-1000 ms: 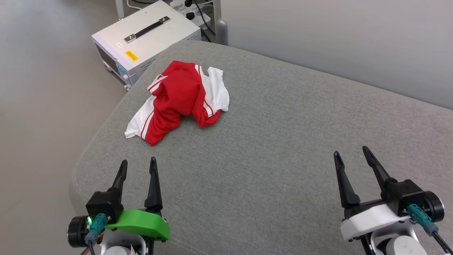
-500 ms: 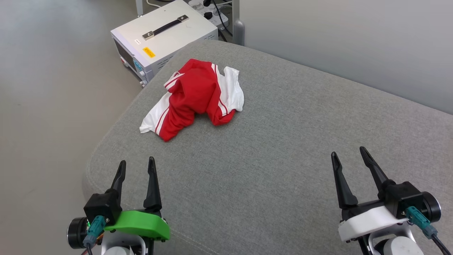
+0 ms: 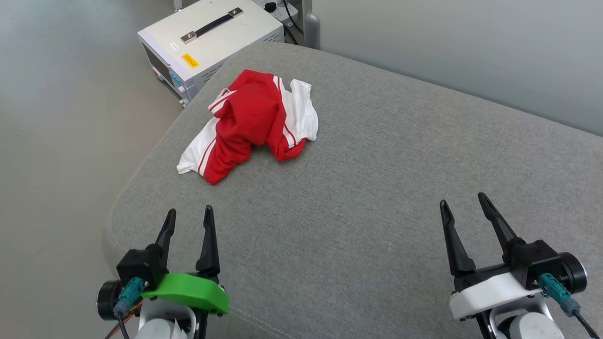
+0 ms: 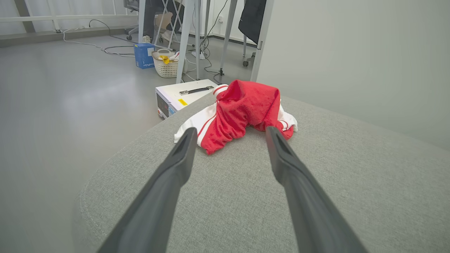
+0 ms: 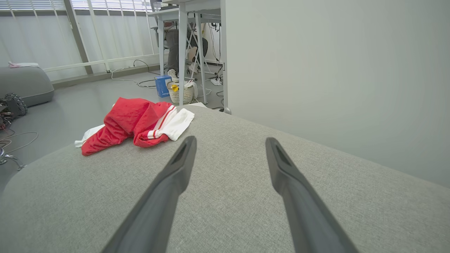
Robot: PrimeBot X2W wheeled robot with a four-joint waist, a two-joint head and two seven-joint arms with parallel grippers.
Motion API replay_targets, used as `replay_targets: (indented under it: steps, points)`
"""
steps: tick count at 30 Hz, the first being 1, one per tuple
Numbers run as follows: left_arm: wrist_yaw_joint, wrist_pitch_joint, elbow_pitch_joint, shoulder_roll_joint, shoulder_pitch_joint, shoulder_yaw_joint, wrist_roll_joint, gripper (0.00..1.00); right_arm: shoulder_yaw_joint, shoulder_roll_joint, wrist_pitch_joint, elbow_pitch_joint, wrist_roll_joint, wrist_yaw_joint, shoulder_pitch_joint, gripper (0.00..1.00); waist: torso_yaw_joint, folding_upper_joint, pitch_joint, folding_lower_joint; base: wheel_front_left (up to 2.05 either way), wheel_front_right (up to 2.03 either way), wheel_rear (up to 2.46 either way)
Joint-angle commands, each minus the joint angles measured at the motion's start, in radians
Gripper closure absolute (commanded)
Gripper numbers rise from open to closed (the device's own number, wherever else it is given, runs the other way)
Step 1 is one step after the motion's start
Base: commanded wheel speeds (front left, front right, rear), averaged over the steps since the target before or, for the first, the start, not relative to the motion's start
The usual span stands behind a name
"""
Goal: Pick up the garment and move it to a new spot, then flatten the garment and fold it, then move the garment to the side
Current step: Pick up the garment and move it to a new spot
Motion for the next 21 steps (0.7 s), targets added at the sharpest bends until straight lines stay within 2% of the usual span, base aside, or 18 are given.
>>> replay_targets:
  steps: [1, 5, 10, 13, 15, 21]
  points:
    - [-0.02, -0.006, 0.014, -0.005, -0.036, 0.0, -0.003, 0.0, -0.003, -0.003, -0.009, -0.003, -0.01, -0.001, -0.019, 0.0, -0.017, 0.0069, 0.018, 0.0, 0.0, 0.0, 0.0]
    - [-0.063, -0.006, 0.06, 0.002, -0.113, 0.006, 0.005, 0.0, -0.01, -0.003, -0.009, -0.008, -0.025, -0.001, -0.032, 0.0, -0.042, 0.0069, 0.05, 0.0, 0.0, 0.0, 0.0]
    - [-0.094, 0.025, 0.176, 0.065, -0.278, -0.035, -0.047, 0.0, -0.01, -0.003, -0.009, -0.019, -0.053, -0.001, -0.056, 0.0, -0.088, 0.0069, 0.123, 0.0, 0.0, 0.0, 0.0]
    - [-0.098, 0.126, 0.24, 0.125, -0.387, -0.074, -0.127, 0.0, -0.017, -0.003, -0.009, -0.019, -0.061, -0.001, -0.067, 0.0, -0.122, 0.0069, 0.156, 0.0, 0.0, 0.0, 0.0]
    - [-0.098, 0.211, 0.263, 0.174, -0.457, -0.104, -0.22, 0.0, -0.012, -0.003, -0.009, -0.025, -0.063, -0.001, -0.081, 0.0, -0.149, 0.0069, 0.184, 0.0, 0.0, 0.0, 0.0]
    - [-0.099, 0.476, 0.301, 0.358, -0.63, -0.171, -0.431, 0.0, -0.002, -0.003, -0.009, -0.053, -0.077, -0.001, -0.119, 0.0, -0.227, 0.0069, 0.28, 0.0, 0.0, 0.0, 0.0]
